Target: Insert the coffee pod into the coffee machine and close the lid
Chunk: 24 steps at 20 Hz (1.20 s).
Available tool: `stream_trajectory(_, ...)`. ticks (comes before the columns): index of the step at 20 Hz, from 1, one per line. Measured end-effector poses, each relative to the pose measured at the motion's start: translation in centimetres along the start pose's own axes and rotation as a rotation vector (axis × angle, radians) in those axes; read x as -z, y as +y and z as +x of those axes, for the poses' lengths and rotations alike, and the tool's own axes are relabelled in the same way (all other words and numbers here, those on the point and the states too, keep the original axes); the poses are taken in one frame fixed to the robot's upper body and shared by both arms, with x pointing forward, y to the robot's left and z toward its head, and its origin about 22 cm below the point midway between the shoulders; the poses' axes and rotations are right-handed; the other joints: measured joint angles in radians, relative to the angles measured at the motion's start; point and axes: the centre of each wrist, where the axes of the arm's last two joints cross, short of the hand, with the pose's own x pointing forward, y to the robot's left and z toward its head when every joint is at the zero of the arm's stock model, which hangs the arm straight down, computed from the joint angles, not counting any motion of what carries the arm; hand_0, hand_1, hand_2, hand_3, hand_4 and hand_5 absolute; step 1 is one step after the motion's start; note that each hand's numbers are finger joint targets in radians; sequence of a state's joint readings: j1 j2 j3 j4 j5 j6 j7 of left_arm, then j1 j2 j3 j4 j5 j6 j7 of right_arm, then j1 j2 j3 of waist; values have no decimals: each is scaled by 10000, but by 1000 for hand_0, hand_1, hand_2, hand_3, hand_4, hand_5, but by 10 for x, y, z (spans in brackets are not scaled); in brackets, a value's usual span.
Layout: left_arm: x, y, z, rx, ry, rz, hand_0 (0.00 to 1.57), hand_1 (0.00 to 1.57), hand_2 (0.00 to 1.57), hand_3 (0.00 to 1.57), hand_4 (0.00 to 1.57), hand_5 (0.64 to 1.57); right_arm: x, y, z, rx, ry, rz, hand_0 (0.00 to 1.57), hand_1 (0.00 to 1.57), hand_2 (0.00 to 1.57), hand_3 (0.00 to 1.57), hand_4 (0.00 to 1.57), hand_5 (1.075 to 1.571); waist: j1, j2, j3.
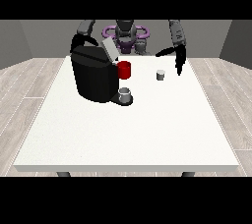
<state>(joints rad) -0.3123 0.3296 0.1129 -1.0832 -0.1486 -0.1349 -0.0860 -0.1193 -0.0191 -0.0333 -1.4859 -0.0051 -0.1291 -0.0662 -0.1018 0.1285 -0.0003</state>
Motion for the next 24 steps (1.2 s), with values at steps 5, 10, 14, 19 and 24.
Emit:
stream_trajectory(5,9,-10,-6,734,414,-334,0,0,375,0,0,1571,7,2,-4,-212,344,-71,0,0,0,0,424,1571,62,-11,2)
stream_trajectory(10,18,-28,-9,1371,632,-580,647,647,718,349,0,1571,13,1,-12,-419,570,-267,0,0,0,0,392,1571,157,-50,1)
stream_trajectory(14,25,-21,-9,1776,1034,-530,615,615,738,477,0,1571,11,3,-20,-492,699,-223,0,0,0,0,432,1571,92,-88,1)
stream_trajectory(19,22,-21,-24,2846,1288,-671,568,568,698,414,0,1571,17,3,-11,-359,655,-132,0,0,0,0,476,1571,-42,-30,1)
stream_trajectory(24,27,-21,-24,3860,1145,-431,673,673,809,551,0,1571,18,6,-10,-368,600,-55,0,0,0,0,491,1571,-221,85,11)
